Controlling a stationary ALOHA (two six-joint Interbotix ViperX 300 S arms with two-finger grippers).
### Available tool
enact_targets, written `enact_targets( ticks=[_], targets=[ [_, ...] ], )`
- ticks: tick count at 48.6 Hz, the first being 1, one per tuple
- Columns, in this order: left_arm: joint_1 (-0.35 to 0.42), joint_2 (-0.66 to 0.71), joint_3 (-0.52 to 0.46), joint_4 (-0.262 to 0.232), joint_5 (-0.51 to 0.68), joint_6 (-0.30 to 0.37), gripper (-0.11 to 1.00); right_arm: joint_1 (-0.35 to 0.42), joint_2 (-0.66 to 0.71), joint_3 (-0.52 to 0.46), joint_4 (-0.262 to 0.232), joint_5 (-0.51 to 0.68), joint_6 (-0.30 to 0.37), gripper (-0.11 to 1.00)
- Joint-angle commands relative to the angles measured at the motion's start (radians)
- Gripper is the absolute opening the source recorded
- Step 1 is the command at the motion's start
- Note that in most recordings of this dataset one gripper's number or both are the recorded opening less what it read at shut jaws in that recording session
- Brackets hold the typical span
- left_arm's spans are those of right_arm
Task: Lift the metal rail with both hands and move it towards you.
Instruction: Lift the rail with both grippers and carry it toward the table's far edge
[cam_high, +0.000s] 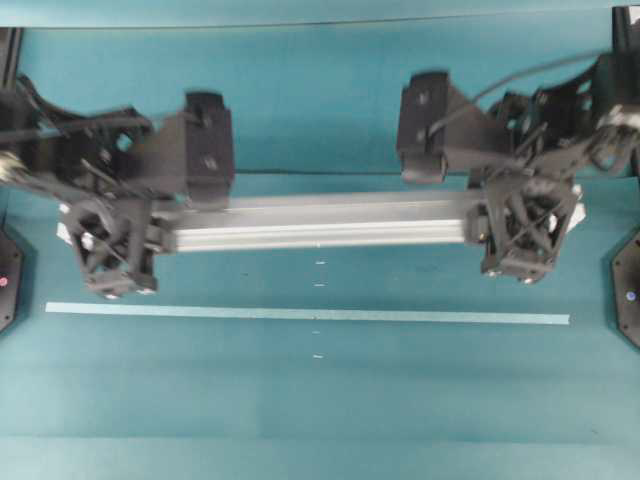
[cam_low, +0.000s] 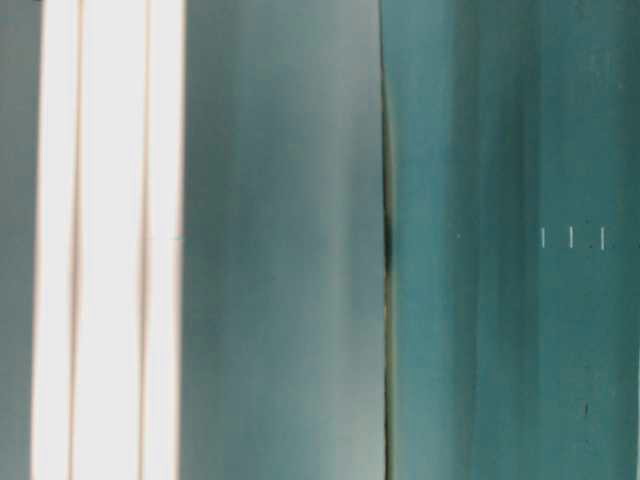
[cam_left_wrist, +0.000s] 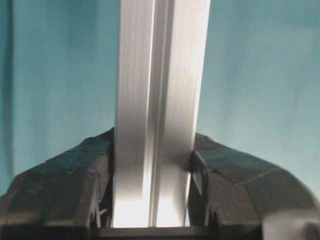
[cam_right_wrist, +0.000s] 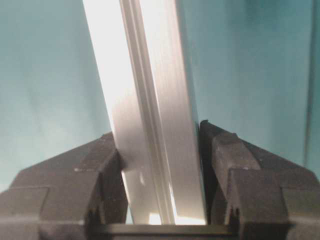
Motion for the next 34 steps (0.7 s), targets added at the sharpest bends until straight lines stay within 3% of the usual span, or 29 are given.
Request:
enact_targets(
  ticks=[1,10,18,34],
  targets=[
    [0.000,-0.014,-0.097,0.003,0.058,-0.021,0.30,0.000,-0.003,-0.097,0.012,0.060,0.037,0.43],
    [-0.008,0.002,-0.232,0.003,0.169,-0.023,0.30,0.003,0.018,-0.235,0.011,0.189,0.101,0.43],
    [-0.014,0.018,-0.331,0.003,0.181,-0.025,0.30,0.021,0.037,-0.342,0.008,0.210,0.117,0.43],
    [-0.017,0.025,-0.364,0.003,0.183,-0.025,0.30,0.023,0.043,-0.334,0.008,0.210,0.117,0.43]
  ],
)
